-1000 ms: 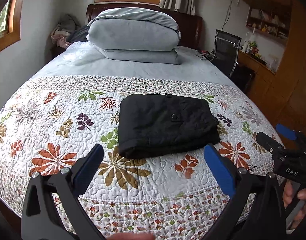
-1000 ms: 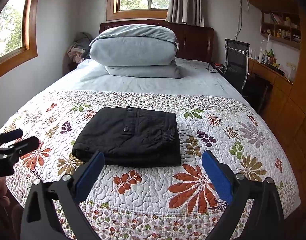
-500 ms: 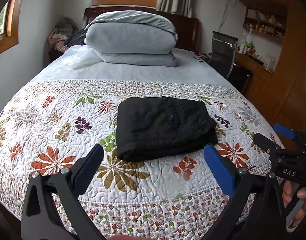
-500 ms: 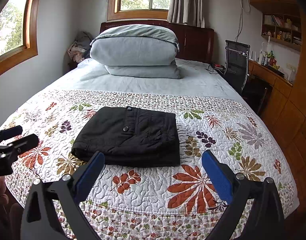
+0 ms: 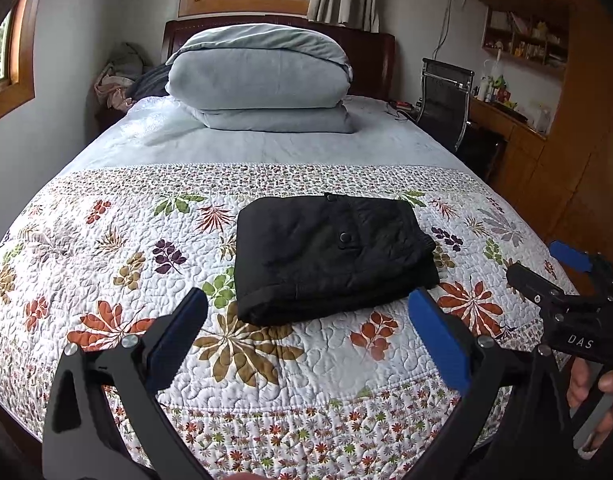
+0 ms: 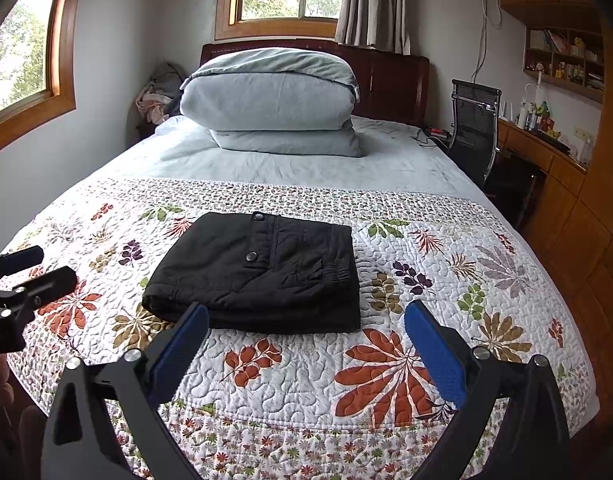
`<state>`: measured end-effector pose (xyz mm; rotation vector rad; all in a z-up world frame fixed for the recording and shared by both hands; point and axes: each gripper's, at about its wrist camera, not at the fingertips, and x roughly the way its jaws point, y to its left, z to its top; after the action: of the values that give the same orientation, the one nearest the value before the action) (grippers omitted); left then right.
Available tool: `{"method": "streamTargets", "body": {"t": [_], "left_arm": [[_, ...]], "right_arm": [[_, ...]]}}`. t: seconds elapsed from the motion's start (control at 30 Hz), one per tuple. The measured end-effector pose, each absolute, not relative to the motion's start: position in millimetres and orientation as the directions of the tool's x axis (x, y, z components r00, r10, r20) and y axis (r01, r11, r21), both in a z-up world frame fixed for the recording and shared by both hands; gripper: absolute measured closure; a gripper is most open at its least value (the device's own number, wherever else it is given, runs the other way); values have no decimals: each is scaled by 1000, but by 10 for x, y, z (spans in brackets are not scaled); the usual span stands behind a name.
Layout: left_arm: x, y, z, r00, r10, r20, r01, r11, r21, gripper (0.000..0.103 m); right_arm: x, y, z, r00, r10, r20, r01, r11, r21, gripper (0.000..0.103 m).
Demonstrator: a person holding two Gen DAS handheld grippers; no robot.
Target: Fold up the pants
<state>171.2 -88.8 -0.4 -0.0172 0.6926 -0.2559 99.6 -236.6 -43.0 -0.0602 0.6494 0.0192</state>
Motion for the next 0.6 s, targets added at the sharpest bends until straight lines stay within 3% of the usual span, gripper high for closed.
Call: {"method": "streamTargets", "body": {"t": [0.6], "left_arm": [[1731,-909,-5,735,-234,-637,225,969,-97,3]], "right_arm": [[1024,-2383,-418,797,-1,-604,-36,998,-50,4]]}}
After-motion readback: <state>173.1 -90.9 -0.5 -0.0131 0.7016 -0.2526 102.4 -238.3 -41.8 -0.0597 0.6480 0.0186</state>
